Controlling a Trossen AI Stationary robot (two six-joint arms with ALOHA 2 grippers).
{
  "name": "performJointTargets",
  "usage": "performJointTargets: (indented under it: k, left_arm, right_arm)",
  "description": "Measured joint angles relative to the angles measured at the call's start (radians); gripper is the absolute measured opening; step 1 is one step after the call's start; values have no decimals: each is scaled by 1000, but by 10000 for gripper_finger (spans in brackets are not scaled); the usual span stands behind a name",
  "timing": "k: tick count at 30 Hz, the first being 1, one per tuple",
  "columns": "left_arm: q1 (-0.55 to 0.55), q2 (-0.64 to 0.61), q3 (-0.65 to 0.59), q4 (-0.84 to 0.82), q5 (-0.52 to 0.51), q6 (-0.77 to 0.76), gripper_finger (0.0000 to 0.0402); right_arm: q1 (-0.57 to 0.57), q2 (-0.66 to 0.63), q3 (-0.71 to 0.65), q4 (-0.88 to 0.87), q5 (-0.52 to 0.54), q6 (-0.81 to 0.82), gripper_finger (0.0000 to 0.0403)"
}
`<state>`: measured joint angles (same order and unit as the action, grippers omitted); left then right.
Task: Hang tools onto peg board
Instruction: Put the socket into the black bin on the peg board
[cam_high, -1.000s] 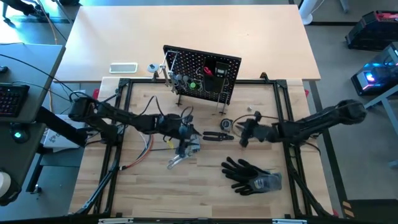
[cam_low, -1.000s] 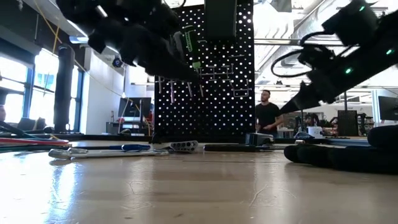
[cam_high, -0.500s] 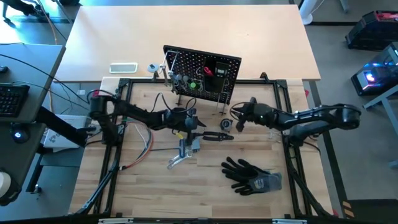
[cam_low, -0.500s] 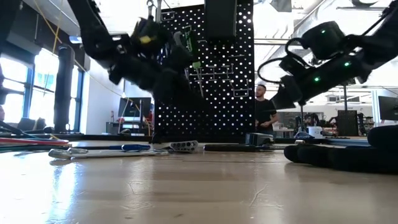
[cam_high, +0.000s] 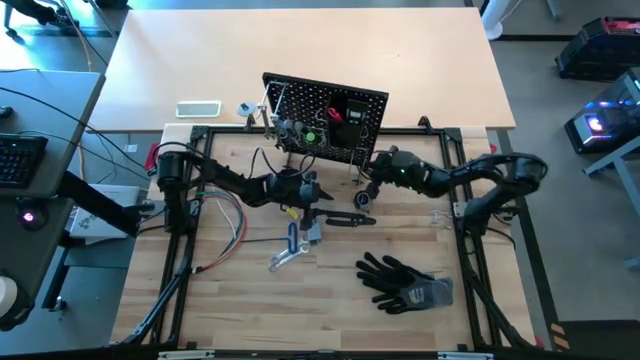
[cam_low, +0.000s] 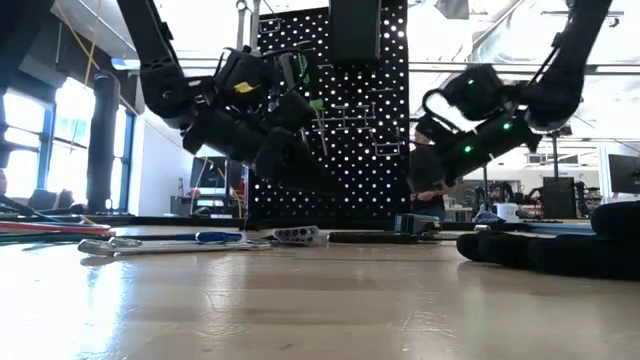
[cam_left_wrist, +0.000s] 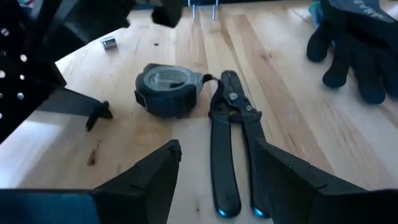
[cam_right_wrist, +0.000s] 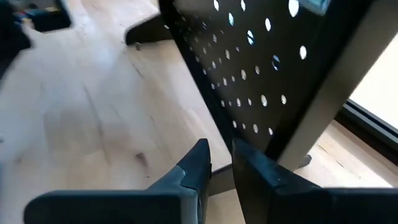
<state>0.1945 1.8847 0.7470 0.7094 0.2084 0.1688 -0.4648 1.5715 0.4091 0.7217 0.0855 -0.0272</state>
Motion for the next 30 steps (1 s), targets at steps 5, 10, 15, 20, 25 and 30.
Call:
performJointTargets:
  k: [5, 10, 15, 20, 25, 30]
  left_arm:
    - [2, 0, 0, -11, 8, 0, 197]
    - [2, 0, 0, -14, 16, 6, 197]
    - [3, 0, 0, -7, 16, 8, 197]
    - [3, 0, 0, -6, 16, 8, 197]
    - [4, 0, 0, -5, 15, 8, 197]
    - [4, 0, 0, -5, 15, -1, 197]
  right_arm:
    - [-33, 51, 40, 2, 6, -6, 61]
    - [-64, 61, 50, 15, 15, -24, 61]
    - [-96, 60, 50, 30, -5, -26, 61]
    - [-125, 60, 50, 31, -34, -26, 61]
    - [-151, 60, 50, 38, -57, -18, 61]
    - [-174, 59, 50, 39, -81, -15, 61]
